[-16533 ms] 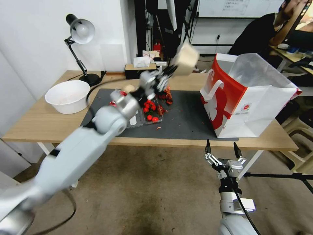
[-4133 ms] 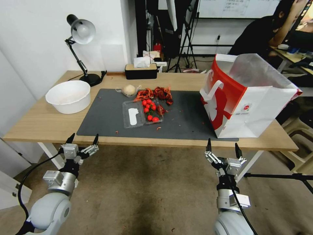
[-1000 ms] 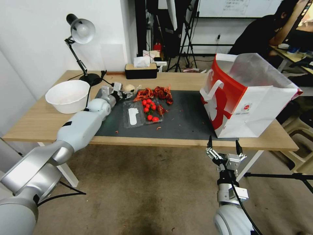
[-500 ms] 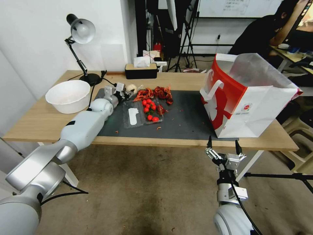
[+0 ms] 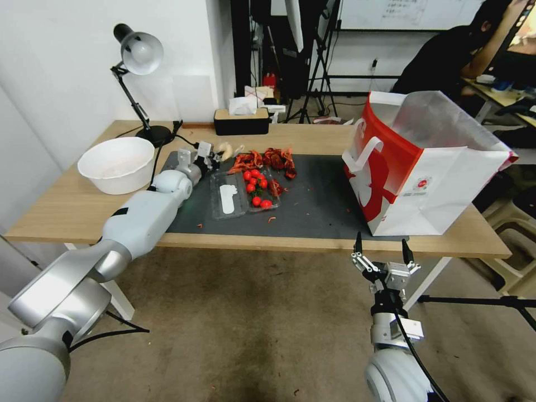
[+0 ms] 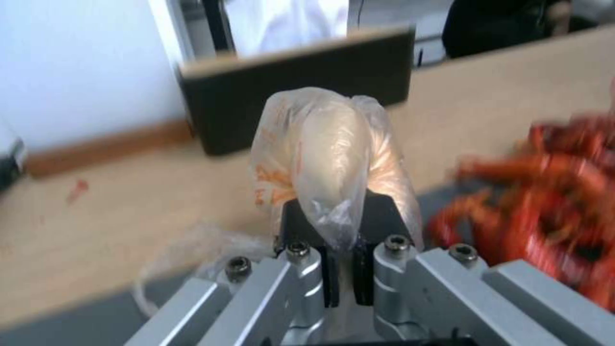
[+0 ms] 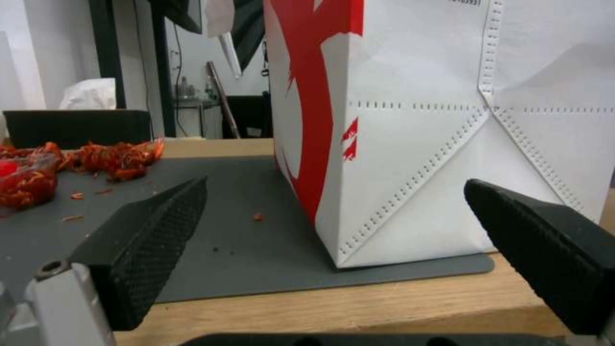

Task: Pick up the trash from the table and place it into the takeout bag.

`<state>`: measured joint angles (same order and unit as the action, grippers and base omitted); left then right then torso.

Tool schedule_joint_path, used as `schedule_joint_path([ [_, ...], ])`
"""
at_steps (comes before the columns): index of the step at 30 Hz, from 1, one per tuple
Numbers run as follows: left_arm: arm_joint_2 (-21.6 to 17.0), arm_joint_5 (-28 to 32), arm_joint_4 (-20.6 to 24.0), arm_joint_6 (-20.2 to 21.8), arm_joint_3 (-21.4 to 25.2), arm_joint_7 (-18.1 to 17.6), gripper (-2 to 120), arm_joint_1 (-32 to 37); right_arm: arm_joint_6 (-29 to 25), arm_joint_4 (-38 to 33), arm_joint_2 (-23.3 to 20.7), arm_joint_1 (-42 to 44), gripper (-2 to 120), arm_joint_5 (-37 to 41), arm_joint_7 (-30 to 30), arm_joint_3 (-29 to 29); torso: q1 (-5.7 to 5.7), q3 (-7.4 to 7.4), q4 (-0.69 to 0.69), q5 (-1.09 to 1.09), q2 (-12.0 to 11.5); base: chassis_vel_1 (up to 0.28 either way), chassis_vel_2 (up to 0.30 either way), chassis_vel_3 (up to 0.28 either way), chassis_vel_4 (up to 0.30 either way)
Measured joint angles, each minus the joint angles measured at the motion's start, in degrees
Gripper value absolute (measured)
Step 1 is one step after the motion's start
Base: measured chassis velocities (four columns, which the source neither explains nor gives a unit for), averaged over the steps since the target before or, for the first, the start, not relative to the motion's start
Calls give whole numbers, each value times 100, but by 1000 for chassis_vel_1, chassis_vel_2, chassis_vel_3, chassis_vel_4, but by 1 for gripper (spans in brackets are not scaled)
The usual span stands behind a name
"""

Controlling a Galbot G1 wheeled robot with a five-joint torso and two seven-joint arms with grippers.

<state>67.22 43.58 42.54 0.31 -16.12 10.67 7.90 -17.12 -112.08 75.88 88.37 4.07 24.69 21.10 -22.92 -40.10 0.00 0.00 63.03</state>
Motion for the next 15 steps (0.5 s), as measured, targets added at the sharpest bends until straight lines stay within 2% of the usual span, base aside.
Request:
schedule_joint_path([
  [7,-89,273,562,-211,74,159,3,-61,2,-4,-3,-4,100,-2,-4,-9,0,0,1,0,0,0,0,0,0],
  [9,-127,597,1081,-318,-1,281,3,-120,2,-4,4,-6,100,-5,-6,-20,0,0,0,0,0,0,0,0,0],
  [11,-136,709,1246,-350,-47,305,3,-144,2,-4,7,-8,100,-7,-7,-22,0,0,-1,0,0,0,0,0,0],
  [13,-144,1007,1757,-404,-175,354,3,-212,3,-4,12,-9,100,-11,-8,-25,0,0,-2,1,0,0,0,0,0],
  [15,-144,1056,1855,-409,-204,357,3,-228,4,-4,12,-9,100,-11,-8,-25,0,0,-1,1,0,0,0,0,0],
])
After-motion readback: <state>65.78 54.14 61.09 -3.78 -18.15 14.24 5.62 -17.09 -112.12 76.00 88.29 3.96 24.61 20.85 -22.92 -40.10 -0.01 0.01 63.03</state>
